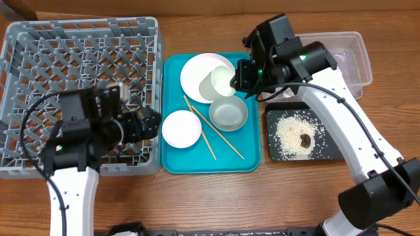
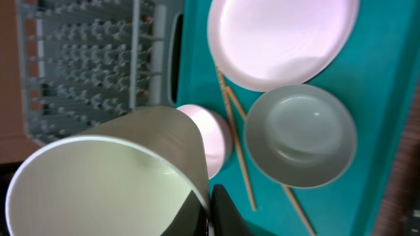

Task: Sort waste into correct bins and load items into the dishwasher
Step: 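Grasp the pink-white cup with the right gripper and lift it, then hand the cup from the right gripper to the left gripper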

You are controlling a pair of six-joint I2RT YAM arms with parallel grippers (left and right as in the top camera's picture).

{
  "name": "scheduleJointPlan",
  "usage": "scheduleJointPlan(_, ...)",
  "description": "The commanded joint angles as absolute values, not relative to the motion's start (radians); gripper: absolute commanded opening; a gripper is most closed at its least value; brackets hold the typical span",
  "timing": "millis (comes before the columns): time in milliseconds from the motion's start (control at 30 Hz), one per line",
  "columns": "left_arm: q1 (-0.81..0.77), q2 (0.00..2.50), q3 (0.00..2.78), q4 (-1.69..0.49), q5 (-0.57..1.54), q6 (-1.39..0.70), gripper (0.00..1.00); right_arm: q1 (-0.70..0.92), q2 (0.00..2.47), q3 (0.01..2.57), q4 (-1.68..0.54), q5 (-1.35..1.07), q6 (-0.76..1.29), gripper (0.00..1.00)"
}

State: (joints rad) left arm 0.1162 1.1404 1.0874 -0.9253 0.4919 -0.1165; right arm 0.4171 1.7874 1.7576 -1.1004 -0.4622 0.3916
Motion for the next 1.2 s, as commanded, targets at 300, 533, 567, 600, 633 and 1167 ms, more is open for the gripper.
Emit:
scheduleJointPlan(300, -0.02, 1.255, 1.106, -0.659, 0.99, -0.027, 1.0, 0.417, 1.79, 1.751, -1.095, -0.933, 0.386, 0.04)
scheduleJointPlan(533, -0.021, 1.255, 1.106, -0.534, 1.155, -0.018, 1.0, 0.417, 1.79, 1.751, -1.063, -1.123, 0.386, 0.04)
scheduleJointPlan(567, -0.021, 1.255, 1.106, -0.523, 1.168, -0.018, 1.0, 0.417, 1.79, 1.751, -1.061, -1.125, 0.386, 0.04)
scheduleJointPlan(600, -0.021, 1.255, 1.106, -0.514, 1.182, -0.018, 1.0, 0.417, 1.79, 1.751, -1.061, -1.128, 0.386, 0.04)
scheduleJointPlan(633, -0.021, 1.255, 1.106, -0.509, 1.19, -0.018, 0.98, 0.417, 1.79, 1.751, -1.061, -1.131, 0.386, 0.04)
scheduleJointPlan(1167, -0.02, 1.255, 1.106, -0.48, 1.205, -0.017, 0.63, 0.417, 1.791, 1.751, -1.055, -1.192, 0.387, 0.04)
